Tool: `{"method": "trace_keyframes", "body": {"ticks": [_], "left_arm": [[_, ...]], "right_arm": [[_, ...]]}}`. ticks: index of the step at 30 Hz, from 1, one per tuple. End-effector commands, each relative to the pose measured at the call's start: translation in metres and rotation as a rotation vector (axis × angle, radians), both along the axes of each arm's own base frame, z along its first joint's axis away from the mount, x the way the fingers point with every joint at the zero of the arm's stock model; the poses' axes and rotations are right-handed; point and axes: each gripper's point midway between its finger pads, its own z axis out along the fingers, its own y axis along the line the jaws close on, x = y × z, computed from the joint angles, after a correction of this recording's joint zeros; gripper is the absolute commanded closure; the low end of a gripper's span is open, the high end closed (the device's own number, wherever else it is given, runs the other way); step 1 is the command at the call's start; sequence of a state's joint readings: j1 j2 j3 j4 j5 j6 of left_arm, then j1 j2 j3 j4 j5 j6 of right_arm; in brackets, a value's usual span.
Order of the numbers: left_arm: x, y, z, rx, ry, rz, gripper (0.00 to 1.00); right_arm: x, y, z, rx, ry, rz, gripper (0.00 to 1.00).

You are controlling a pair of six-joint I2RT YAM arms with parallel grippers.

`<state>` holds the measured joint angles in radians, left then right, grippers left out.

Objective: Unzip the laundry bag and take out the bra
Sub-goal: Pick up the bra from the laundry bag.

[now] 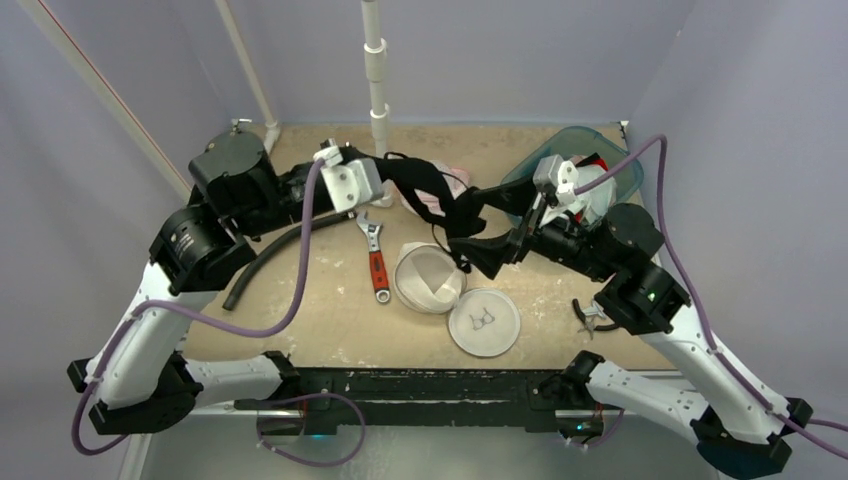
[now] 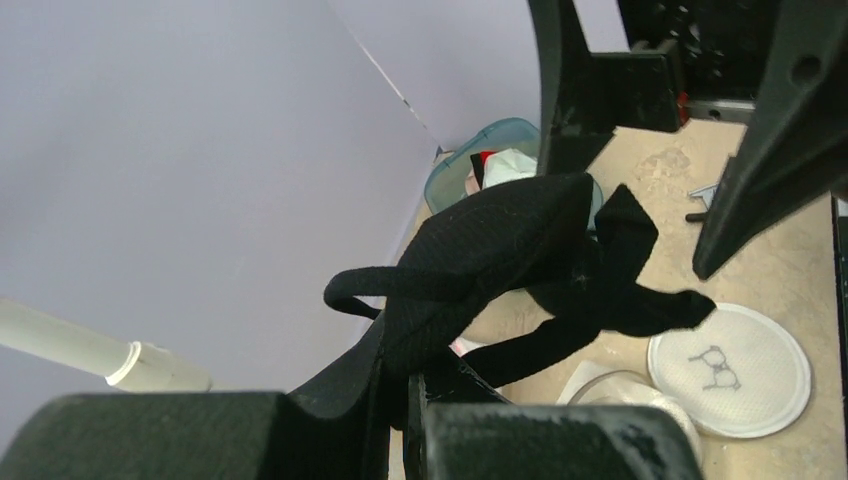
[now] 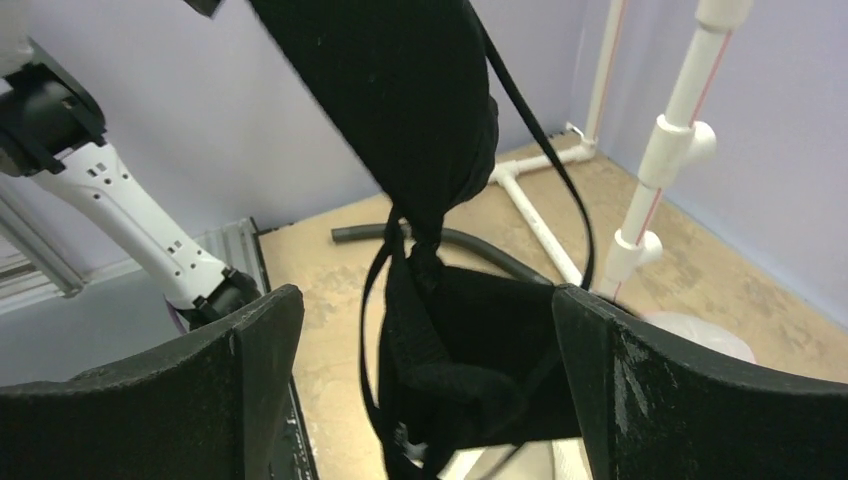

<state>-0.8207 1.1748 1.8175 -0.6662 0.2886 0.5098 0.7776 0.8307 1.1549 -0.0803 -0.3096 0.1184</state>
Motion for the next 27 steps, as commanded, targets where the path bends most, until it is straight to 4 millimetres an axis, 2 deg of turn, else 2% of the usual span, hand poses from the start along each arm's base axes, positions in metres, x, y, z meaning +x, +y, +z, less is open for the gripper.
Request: {"method": "trace_keyframes", "body": {"ticks": [1, 5, 12, 15, 21, 27], "left_arm": [[-0.032, 0.010, 0.029, -0.053, -0.213, -0.108, 1.00], [-0.049, 0.016, 0.024, -0.045, -0.265, -0.159, 1.00], [-0.065, 0.014, 0.025, -0.048, -0.286, -0.239, 1.00], [-0.065, 0.014, 0.029, -0.054, -0.299, -0.242, 1.00], [-0.059, 0.012, 0.032, -0.054, -0.308, -0.223, 1.00], [-0.058, 0.012, 0.034, -0.060, -0.315, -0.215, 1.00]], "right_arm": [[-0.018, -0.006, 0.041, 0.073, -0.147, 0.057, 0.02], [-0.022, -0.004, 0.045, 0.050, -0.173, 0.085, 0.02], [-0.031, 0.025, 0.032, -0.020, -0.152, 0.269, 0.02], [-0.038, 0.033, 0.033, -0.002, -0.141, 0.337, 0.02], [-0.032, 0.041, 0.030, 0.029, -0.110, 0.344, 0.02], [-0.035, 0.047, 0.027, 0.045, -0.091, 0.390, 0.03]]}}
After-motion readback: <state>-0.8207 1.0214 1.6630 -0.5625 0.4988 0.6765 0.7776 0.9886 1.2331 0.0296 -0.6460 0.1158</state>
